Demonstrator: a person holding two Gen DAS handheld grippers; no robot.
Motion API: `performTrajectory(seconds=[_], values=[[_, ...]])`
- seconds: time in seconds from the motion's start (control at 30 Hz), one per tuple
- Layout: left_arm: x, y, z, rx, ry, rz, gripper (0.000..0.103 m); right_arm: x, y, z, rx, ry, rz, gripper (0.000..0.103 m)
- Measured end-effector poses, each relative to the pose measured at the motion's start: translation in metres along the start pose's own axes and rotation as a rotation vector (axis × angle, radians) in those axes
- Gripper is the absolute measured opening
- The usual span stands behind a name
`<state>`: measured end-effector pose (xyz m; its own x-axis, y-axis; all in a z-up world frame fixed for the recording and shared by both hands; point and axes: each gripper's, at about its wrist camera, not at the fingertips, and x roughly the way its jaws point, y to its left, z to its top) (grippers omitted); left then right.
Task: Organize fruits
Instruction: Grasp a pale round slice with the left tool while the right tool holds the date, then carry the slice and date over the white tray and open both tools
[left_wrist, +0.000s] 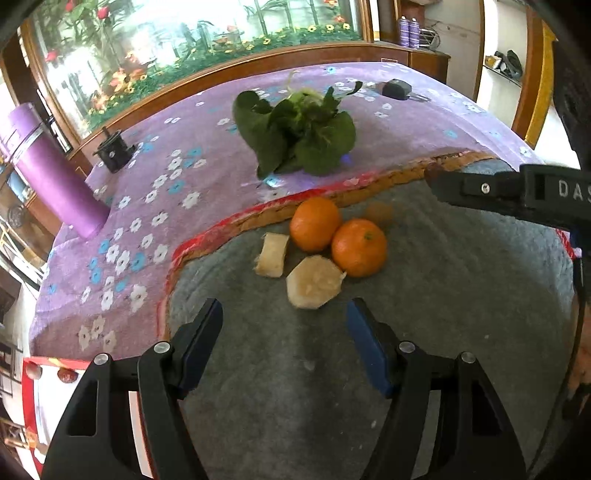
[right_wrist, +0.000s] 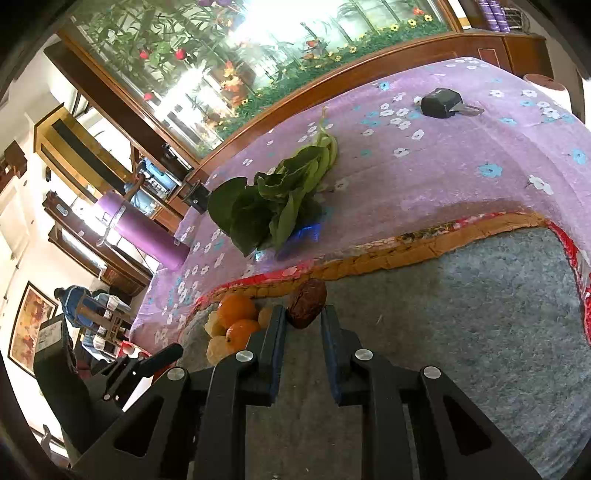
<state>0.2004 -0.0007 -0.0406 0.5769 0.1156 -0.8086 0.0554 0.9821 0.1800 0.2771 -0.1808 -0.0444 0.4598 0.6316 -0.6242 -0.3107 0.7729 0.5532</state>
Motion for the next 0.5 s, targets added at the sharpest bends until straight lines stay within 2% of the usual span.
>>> performTrajectory(seconds=[0.13,0.17,0.27,0.33,0.4,0.5], values=[[0.015,-0.001,0.007,-0.006,0.017,-0.02,0.069,0.0,-0.001,0.001,0.006,-0.001,0.005,0.02],[0.018,0.001,0.009,-0.03,0.012,-0.037,0.066,0.0,-0.001,0.001,0.008,-0.001,0.008,0.02],[0.021,0.006,0.012,-0.085,0.012,-0.103,0.038,0.0,-0.001,0.001,0.002,-0.003,0.003,0.02],[0.019,0.003,0.011,-0.081,0.002,-0.109,0.029,0.001,-0.002,0.002,0.003,0.0,0.004,0.02],[0.016,0.0,0.008,-0.067,-0.013,-0.099,0.028,0.002,-0.003,0.002,0.005,0.002,0.002,0.02],[0.007,0.005,0.003,-0.115,-0.025,-0.122,0.028,0.002,-0.003,0.002,0.003,0.001,0.016,0.02]])
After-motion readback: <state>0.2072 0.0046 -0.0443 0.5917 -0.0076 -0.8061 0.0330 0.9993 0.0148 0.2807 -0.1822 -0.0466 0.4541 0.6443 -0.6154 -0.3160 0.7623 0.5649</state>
